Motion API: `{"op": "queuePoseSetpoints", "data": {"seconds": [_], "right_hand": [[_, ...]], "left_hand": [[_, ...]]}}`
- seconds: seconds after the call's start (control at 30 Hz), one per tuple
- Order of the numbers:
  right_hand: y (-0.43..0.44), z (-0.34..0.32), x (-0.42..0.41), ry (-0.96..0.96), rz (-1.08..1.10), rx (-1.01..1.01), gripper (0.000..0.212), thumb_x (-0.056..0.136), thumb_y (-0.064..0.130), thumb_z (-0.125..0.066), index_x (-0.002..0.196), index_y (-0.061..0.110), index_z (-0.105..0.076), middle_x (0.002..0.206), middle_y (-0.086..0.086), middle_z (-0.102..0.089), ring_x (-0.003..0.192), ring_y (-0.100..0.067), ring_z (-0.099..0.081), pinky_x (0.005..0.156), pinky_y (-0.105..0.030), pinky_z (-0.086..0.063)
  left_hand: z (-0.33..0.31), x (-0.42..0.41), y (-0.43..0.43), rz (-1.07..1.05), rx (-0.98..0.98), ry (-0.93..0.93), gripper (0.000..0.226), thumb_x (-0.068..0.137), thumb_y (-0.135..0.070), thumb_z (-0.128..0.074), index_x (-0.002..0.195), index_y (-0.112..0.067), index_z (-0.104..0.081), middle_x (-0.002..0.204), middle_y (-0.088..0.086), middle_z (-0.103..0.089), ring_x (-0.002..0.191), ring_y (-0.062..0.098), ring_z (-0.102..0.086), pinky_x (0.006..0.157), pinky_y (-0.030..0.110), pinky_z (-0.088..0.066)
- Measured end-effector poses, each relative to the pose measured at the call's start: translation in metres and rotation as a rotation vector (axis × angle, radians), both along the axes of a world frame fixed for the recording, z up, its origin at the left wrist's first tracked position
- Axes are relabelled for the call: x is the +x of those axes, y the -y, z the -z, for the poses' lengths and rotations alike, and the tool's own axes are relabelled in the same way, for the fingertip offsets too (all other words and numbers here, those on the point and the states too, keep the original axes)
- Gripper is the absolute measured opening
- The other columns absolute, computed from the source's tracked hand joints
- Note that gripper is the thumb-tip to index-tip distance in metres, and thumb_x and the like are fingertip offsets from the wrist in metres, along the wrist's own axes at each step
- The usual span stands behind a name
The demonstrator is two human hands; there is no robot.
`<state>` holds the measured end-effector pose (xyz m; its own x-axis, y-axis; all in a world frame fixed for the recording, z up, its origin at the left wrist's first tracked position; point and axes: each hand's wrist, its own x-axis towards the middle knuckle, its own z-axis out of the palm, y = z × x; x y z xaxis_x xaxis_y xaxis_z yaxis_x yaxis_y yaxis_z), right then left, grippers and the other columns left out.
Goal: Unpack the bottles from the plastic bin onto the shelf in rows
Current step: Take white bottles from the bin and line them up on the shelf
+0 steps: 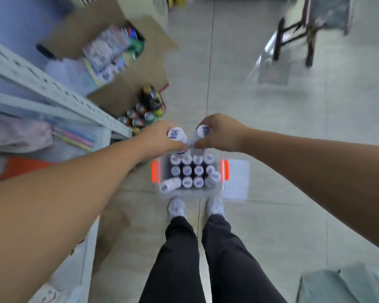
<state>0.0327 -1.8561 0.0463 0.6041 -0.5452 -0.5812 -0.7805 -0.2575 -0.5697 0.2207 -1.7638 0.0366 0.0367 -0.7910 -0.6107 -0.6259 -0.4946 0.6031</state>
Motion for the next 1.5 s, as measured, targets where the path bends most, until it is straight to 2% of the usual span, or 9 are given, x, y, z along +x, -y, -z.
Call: {"op": "queuePoseSetpoints", "data": {"seconds": [0.2, 0.37, 0.43, 0.53, 0.63, 0.77, 1.13, 1.33, 1.5], "right_hand": [[0.044, -0.171, 0.031, 0.188, 0.030, 0.040, 0.043, 0.078, 0.029, -0.081, 0.050, 0.016, -0.051, 0.057, 0.000, -0.048, 0.060, -0.019, -0.050, 0.060, -0.028, -0.046], [0.063, -0.308, 0.086, 0.235, -0.192, -0.090, 0.030, 0.079, 0.033, -0.078, 0.065, 0.010, -0.064, 0.056, 0.001, -0.063, 0.050, -0.013, -0.060, 0.048, -0.018, -0.047], [0.062, -0.348, 0.110, 0.280, -0.253, -0.154, 0.036, 0.078, 0.036, -0.078, 0.058, 0.013, -0.060, 0.046, 0.008, -0.061, 0.040, -0.007, -0.059, 0.040, -0.012, -0.041], [0.043, -0.390, 0.150, 0.332, -0.369, -0.180, 0.031, 0.076, 0.041, -0.077, 0.072, 0.011, -0.070, 0.068, -0.002, -0.075, 0.064, -0.017, -0.075, 0.055, -0.022, -0.057], [0.003, -0.417, 0.188, 0.387, -0.511, -0.154, 0.038, 0.076, 0.042, -0.077, 0.085, 0.005, -0.074, 0.083, -0.009, -0.078, 0.076, -0.022, -0.077, 0.076, -0.034, -0.063], [-0.063, -0.446, 0.226, 0.421, -0.686, -0.175, 0.035, 0.078, 0.044, -0.076, 0.066, 0.012, -0.067, 0.058, 0.002, -0.073, 0.053, -0.012, -0.072, 0.047, -0.015, -0.051], [-0.279, -0.484, 0.277, 0.509, -1.059, -0.238, 0.041, 0.075, 0.052, -0.073, 0.071, 0.012, -0.066, 0.072, -0.003, -0.076, 0.064, -0.017, -0.076, 0.057, -0.022, -0.058], [-0.420, -0.499, 0.271, 0.548, -1.206, -0.261, 0.037, 0.078, 0.049, -0.072, 0.073, 0.012, -0.065, 0.074, 0.000, -0.074, 0.061, -0.013, -0.075, 0.052, -0.019, -0.054], [-0.534, -0.514, 0.257, 0.577, -1.304, -0.266, 0.046, 0.068, 0.056, -0.069, 0.080, 0.012, -0.070, 0.077, 0.001, -0.077, 0.065, -0.015, -0.076, 0.075, -0.034, -0.061]], "left_hand": [[-0.185, 0.040, 0.027, -0.008, -0.121, 0.075, 0.021, 0.079, -0.034, -0.081, 0.089, -0.016, -0.075, 0.076, 0.006, -0.073, 0.065, 0.009, -0.059, 0.061, 0.024, -0.043], [-0.329, 0.075, 0.006, -0.136, -0.234, 0.243, 0.021, 0.077, -0.043, -0.080, 0.079, -0.023, -0.075, 0.056, -0.014, -0.059, 0.048, 0.000, -0.050, 0.044, 0.008, -0.036], [-0.371, 0.090, -0.013, -0.210, -0.281, 0.262, 0.019, 0.078, -0.041, -0.081, 0.067, -0.028, -0.073, 0.058, -0.011, -0.061, 0.056, 0.006, -0.057, 0.054, 0.015, -0.048], [-0.417, 0.112, -0.057, -0.372, -0.328, 0.328, 0.021, 0.076, -0.045, -0.082, 0.077, -0.024, -0.077, 0.084, 0.001, -0.075, 0.083, 0.016, -0.073, 0.083, 0.037, -0.061], [-0.447, 0.124, -0.117, -0.517, -0.315, 0.384, 0.031, 0.075, -0.047, -0.082, 0.091, -0.021, -0.079, 0.092, -0.003, -0.078, 0.090, 0.012, -0.074, 0.083, 0.035, -0.062], [-0.476, 0.133, -0.206, -0.660, -0.287, 0.446, 0.030, 0.076, -0.048, -0.081, 0.090, -0.022, -0.079, 0.088, -0.010, -0.078, 0.085, 0.006, -0.074, 0.073, 0.024, -0.062], [-0.515, 0.108, -0.447, -0.987, -0.221, 0.586, 0.035, 0.071, -0.061, -0.077, 0.071, -0.026, -0.076, 0.077, -0.016, -0.076, 0.071, -0.002, -0.072, 0.061, 0.017, -0.056], [-0.533, 0.066, -0.583, -1.079, -0.166, 0.657, 0.041, 0.073, -0.063, -0.075, 0.094, -0.028, -0.079, 0.088, -0.012, -0.077, 0.073, 0.002, -0.073, 0.060, 0.017, -0.055], [-0.544, 0.020, -0.691, -1.175, -0.139, 0.702, 0.058, 0.061, -0.072, -0.074, 0.095, -0.025, -0.079, 0.097, -0.004, -0.076, 0.083, 0.013, -0.075, 0.076, 0.030, -0.062]]}}
